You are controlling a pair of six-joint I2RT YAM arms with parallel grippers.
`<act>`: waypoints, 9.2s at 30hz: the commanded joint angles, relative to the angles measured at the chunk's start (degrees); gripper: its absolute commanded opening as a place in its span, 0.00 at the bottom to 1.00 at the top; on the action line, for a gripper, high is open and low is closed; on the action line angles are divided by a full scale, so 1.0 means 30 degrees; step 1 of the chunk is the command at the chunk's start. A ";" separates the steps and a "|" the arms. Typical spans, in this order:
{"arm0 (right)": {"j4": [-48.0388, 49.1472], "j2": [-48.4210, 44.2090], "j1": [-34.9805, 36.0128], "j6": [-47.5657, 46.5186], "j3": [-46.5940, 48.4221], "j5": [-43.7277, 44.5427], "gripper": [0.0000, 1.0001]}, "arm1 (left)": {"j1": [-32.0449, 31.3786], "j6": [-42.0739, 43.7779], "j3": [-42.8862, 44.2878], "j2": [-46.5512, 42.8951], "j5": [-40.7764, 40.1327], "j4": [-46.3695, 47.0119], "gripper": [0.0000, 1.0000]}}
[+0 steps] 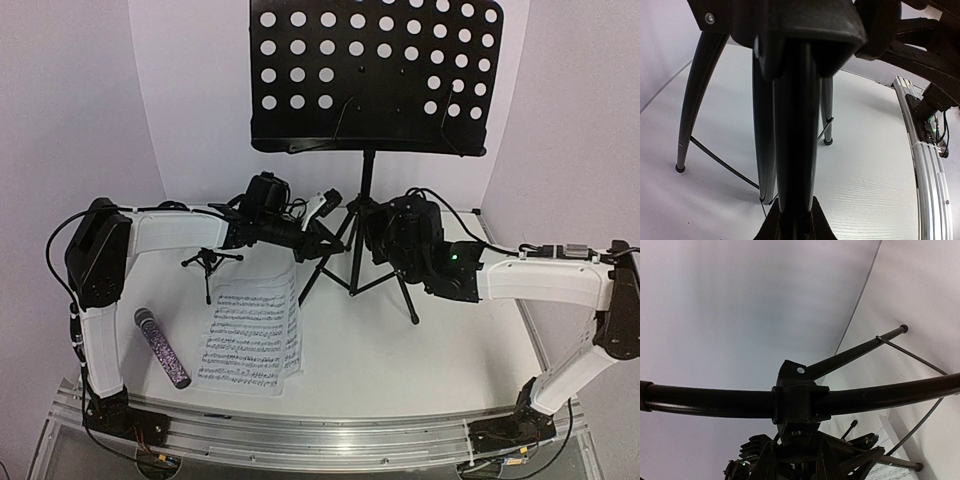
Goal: Set up the instrument practice props
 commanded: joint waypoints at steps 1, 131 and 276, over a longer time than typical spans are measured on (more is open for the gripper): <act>-0.2735 0.0129 -0.1004 0.5857 -0.1099 0.0263 0.00 | 0.0018 -0.0115 -0.0217 0.0243 0.0356 -0.0926 0.00; -0.6061 -0.5213 -0.1022 -2.5471 -0.1804 -0.1054 0.32 | -0.0125 0.1369 0.0286 0.0379 0.1521 -0.1177 0.33; -1.5087 -0.1245 0.6966 -3.0495 1.7215 -0.8998 0.00 | 0.2685 -1.2695 -0.5734 -1.8267 0.3905 0.4223 0.00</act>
